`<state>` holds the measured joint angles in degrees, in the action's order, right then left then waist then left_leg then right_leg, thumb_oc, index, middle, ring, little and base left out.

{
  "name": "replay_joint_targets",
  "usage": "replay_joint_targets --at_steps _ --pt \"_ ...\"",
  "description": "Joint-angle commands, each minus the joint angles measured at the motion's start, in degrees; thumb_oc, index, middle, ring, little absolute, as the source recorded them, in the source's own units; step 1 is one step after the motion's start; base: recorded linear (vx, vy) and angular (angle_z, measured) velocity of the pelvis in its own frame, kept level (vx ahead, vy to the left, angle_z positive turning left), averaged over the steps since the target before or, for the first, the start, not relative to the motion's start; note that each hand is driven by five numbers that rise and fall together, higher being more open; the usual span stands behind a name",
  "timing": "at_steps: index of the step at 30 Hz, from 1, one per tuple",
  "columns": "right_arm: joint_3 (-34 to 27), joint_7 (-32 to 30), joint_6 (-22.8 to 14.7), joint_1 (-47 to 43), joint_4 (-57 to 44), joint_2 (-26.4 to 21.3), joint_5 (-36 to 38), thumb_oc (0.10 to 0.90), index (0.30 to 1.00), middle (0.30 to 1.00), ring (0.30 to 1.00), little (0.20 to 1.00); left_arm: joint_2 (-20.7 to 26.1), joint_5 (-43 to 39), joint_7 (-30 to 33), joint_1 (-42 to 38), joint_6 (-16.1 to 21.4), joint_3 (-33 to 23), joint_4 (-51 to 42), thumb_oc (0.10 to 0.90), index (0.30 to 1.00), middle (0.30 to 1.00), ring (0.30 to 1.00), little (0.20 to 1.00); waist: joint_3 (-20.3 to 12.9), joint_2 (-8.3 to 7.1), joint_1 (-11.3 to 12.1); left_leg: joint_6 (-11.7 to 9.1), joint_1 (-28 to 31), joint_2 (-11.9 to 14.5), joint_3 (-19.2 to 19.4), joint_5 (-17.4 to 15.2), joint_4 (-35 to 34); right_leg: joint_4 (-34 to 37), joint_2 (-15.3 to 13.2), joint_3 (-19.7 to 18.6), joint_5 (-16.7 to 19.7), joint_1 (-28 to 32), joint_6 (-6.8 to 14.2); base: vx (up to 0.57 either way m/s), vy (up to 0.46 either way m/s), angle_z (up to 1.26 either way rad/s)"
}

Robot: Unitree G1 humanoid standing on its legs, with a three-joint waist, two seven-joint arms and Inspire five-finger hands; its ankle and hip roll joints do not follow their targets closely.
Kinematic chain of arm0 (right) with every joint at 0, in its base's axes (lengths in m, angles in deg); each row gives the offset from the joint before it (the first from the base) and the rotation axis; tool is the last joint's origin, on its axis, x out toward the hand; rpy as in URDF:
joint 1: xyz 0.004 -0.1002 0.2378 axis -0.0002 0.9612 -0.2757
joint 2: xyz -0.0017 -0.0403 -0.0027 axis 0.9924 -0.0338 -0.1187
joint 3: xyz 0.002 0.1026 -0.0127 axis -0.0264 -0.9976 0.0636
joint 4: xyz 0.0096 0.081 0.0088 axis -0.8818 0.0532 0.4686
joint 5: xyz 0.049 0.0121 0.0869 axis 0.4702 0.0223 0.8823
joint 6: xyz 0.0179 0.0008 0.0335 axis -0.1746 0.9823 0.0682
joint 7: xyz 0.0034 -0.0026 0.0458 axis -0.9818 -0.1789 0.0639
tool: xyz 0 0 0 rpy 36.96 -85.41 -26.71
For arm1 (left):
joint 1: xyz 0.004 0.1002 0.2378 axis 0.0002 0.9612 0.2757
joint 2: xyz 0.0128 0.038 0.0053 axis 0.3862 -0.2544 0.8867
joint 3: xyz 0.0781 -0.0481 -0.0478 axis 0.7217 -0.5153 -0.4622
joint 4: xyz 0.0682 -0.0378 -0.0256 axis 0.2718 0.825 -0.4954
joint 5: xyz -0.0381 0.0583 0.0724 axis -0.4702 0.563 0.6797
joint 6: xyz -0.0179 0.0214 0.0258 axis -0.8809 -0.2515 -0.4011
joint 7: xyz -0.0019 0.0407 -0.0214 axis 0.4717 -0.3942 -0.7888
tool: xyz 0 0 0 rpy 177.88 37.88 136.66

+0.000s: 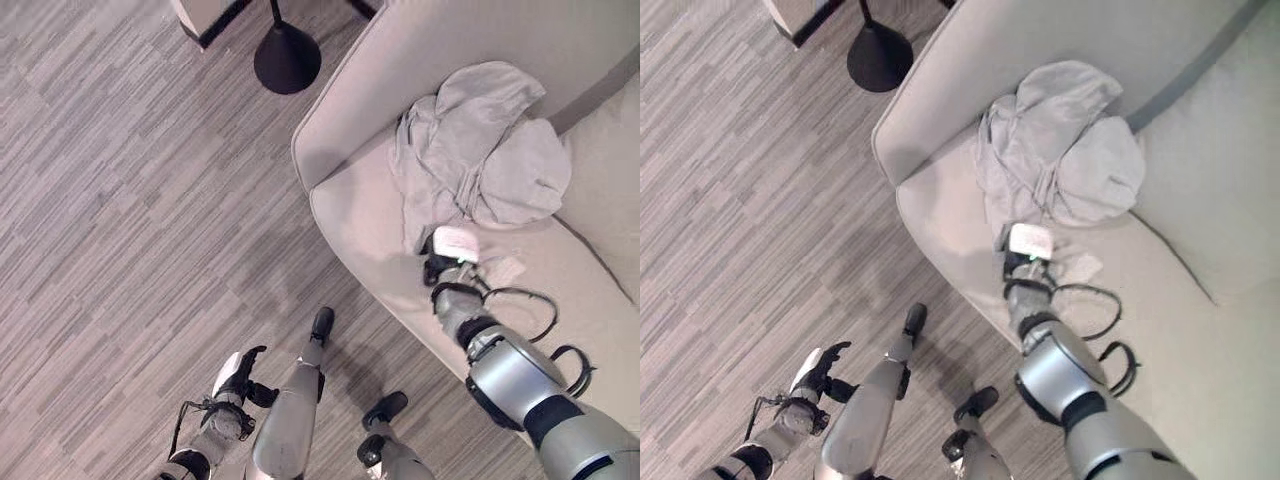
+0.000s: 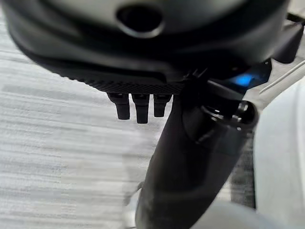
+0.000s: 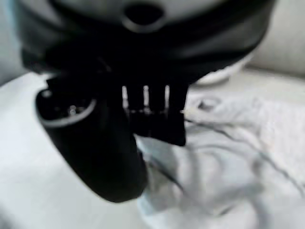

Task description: Hang the clothes on the sofa on the clothes rack.

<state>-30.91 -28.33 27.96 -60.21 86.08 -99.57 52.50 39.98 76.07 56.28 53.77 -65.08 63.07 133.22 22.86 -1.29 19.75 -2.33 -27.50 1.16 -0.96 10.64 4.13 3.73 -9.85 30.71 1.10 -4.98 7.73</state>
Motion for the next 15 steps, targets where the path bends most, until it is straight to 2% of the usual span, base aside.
replay_joint_targets --at_steps 1,6,7,10,11,12,14,15 --pt "1.76 0.57 0.00 2.06 1.37 -2.63 0.72 0.400 0.300 0.300 0.300 0.300 0.81 1.99 2.69 3.18 0.42 1.57 -0.17 0.800 0.900 0.900 0.900 0.900 -1.10 0.30 0.65 -1.61 -3.59 -0.68 -2.72 -9.89 6.67 -3.64 -1.29 -2.90 -2.36 -4.71 -0.03 -0.04 -0.038 -0.08" --pt "-3.59 -3.09 -3.15 1.93 -3.95 -4.99 9.01 0.400 0.300 0.300 0.300 0.300 1.06 3.18 4.20 4.93 0.27 -0.08 0.81 0.800 0.900 0.900 0.900 0.900 -3.22 -0.08 -1.66 -1.63 0.12 0.85 -1.62 -9.76 4.91 -3.18 -1.25 -4.27 -2.05 -3.42 0.04 0.00 -0.014 -0.22" --pt "-7.19 -3.57 -5.09 2.86 -10.73 -5.36 15.74 0.400 0.300 0.300 0.300 0.300 1.51 1.06 4.93 6.27 0.12 -2.89 0.39 0.800 0.900 0.900 0.900 0.900 -4.86 -0.78 -3.45 -1.58 2.42 1.43 -0.89 -10.14 4.44 -2.82 -0.95 -5.01 -2.17 -1.96 -0.17 0.04 -0.043 -0.21" --pt "-12.14 -3.01 -7.76 5.34 -18.35 -5.14 25.35 0.400 0.300 0.300 0.300 0.300 2.27 -1.03 5.66 7.82 -0.02 -6.04 -1.72 0.800 0.900 0.900 0.900 0.900 -6.75 -1.40 -4.87 -1.71 5.13 2.09 -0.18 -10.27 3.47 -2.20 -0.68 -5.32 -2.38 0.01 -0.26 0.04 -0.044 -0.15" --pt "-12.14 -2.99 -7.67 5.50 -18.53 -5.15 25.41 0.400 0.300 0.300 0.300 0.300 2.36 -1.05 5.63 7.96 -0.09 -6.03 -1.85 0.800 0.900 0.900 0.900 0.900 -6.75 -1.43 -4.84 -1.72 5.27 2.09 -0.16 -10.25 3.39 -2.16 -0.67 -5.33 -2.38 0.12 -0.26 -0.03 -0.020 -0.36" --pt "-16.86 0.01 -10.93 9.55 -29.21 -5.02 37.49 0.400 0.300 0.300 0.300 0.300 2.96 -3.56 4.67 10.50 0.16 -9.00 -7.88 0.800 0.900 0.900 0.900 0.900 -9.11 -1.72 -6.24 -1.09 8.25 2.50 1.39 -8.54 1.42 -1.39 -0.70 -5.03 -1.49 2.00 -0.44 -0.04 -0.028 -0.31" --pt "-18.75 4.10 -12.70 14.26 -37.61 -4.19 48.46 0.400 0.300 0.300 0.300 0.300 3.49 -3.87 3.58 12.42 -0.53 -10.44 -12.27 0.800 0.900 0.900 0.900 0.900 -11.50 -1.86 -6.99 -1.19 11.35 3.19 2.71 -7.79 -0.82 -0.66 -0.48 -5.79 -1.33 3.55 -0.29 0.01 -0.040 -0.55" --pt "-19.79 8.03 -14.89 16.58 -44.15 -3.29 60.27 0.400 0.300 0.300 0.300 0.300 3.69 -4.27 2.31 13.32 -1.13 -11.04 -15.17 0.800 0.900 0.900 0.900 0.900 -13.77 -1.94 -7.45 -1.41 13.75 3.67 3.72 -6.89 -2.87 -0.40 -0.22 -6.23 -1.43 4.50 -0.18 0.03 -0.053 -0.66"
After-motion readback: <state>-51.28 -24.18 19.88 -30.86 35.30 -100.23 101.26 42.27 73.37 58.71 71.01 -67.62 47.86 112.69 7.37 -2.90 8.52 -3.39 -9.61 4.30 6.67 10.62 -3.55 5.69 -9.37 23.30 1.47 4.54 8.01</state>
